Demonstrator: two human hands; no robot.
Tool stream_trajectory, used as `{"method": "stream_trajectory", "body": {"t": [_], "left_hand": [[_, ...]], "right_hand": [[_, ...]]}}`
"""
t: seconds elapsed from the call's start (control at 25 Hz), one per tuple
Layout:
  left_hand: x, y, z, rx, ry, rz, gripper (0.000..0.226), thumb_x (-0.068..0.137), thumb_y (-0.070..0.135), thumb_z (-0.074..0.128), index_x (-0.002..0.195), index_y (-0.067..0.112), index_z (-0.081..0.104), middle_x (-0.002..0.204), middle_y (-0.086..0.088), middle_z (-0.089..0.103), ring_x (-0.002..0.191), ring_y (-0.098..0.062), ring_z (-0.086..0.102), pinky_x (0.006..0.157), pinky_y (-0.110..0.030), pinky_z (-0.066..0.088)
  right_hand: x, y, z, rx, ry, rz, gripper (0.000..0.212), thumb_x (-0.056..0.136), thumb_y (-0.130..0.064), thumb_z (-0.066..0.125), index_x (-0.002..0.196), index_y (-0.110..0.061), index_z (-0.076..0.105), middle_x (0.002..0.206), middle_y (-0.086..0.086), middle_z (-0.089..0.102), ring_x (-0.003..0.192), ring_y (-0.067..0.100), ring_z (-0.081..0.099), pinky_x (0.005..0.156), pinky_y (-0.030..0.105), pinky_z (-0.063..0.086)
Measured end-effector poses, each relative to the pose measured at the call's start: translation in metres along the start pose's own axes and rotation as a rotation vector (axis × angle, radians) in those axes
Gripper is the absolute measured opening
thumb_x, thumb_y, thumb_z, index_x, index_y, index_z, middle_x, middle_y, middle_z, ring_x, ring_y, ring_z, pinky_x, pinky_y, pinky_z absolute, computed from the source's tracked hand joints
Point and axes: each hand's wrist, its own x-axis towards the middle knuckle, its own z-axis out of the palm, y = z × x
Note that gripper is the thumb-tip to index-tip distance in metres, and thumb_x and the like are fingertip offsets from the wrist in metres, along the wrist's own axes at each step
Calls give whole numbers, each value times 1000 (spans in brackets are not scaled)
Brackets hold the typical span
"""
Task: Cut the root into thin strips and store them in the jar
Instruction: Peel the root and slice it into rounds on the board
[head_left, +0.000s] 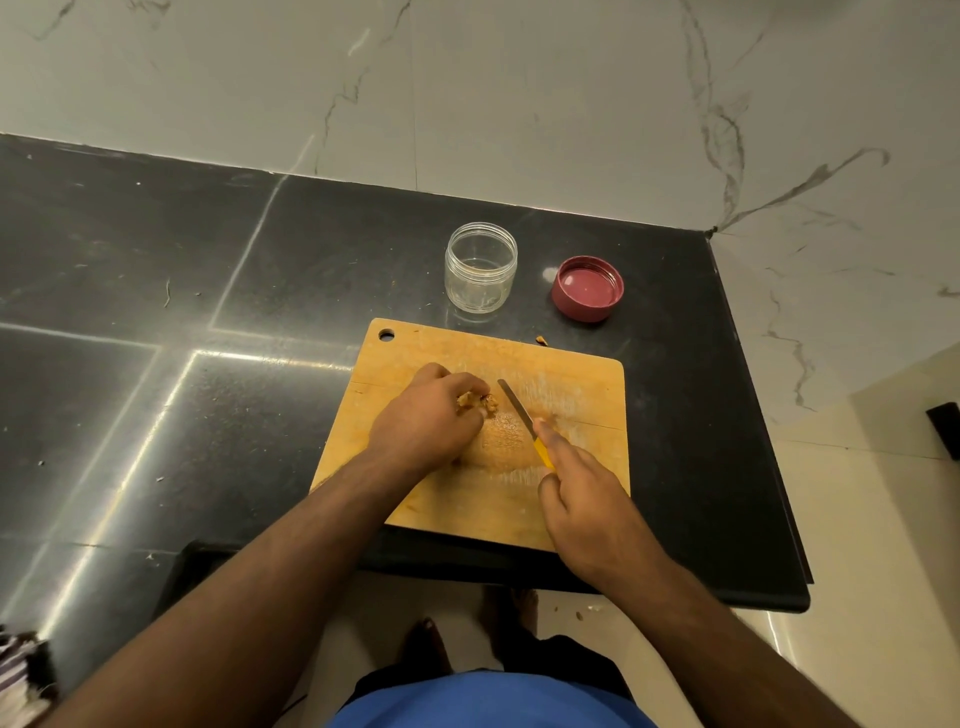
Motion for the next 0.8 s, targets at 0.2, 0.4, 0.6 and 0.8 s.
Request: {"method": "stream_trajectory", "body": {"t": [0.2,0.4,0.6,0.8], "left_hand": [[4,3,6,38,94,10,27,94,43,64,121,40,64,123,12,58,101,-9,57,77,-32,57],[7,4,4,42,85,14,27,92,41,67,119,37,68,120,11,60,100,-10,57,77,-32,55],[8,3,4,57,73,13,27,92,42,67,119,38,68,121,12,59,100,-9,56,77,-32,55],[9,2,4,61,68,1,26,92,45,66,117,40,68,119,13,59,99,-10,57,75,-30,54]], "right_hand": [[2,2,0,6,-14,-10,56,106,-25,35,157,-31,14,148,-3,41,125,7,42,100,18,34],[4,1,2,-21,-25,-38,56,105,-26,34,157,-30,16,144,-2,44,121,8,45,101,24,40],[7,1,-1,-63,-51,-41,55,105,-27,34,157,-31,15,138,-3,47,112,8,47,96,26,44],[10,1,-5,-87,-51,-59,55,105,-24,34,157,-29,18,140,-2,48,117,10,48,100,28,43]]}}
